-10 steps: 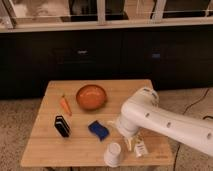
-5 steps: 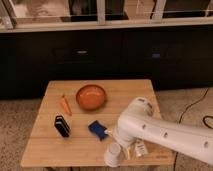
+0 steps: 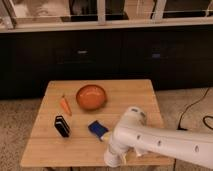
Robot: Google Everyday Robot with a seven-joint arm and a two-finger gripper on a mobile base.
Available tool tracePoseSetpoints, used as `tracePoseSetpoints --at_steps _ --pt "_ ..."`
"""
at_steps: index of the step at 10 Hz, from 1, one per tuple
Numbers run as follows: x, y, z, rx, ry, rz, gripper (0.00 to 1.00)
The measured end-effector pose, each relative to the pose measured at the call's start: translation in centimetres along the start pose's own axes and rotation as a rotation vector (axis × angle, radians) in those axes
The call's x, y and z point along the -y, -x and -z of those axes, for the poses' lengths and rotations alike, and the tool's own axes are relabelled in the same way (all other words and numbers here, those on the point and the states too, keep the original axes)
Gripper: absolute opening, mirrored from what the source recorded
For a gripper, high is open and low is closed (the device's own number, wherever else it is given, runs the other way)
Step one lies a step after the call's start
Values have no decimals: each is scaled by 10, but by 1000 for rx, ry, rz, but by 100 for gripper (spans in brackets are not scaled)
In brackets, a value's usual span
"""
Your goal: Place the ceramic cup over the eraser
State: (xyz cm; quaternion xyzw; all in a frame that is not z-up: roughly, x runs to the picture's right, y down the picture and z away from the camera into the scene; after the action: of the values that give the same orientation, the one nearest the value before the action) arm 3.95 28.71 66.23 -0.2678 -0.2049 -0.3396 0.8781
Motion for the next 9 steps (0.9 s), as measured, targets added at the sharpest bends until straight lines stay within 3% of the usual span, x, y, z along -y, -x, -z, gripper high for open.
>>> tracePoseSetpoints --at_steps 9 --pt "6 -10 -24 -50 29 19 80"
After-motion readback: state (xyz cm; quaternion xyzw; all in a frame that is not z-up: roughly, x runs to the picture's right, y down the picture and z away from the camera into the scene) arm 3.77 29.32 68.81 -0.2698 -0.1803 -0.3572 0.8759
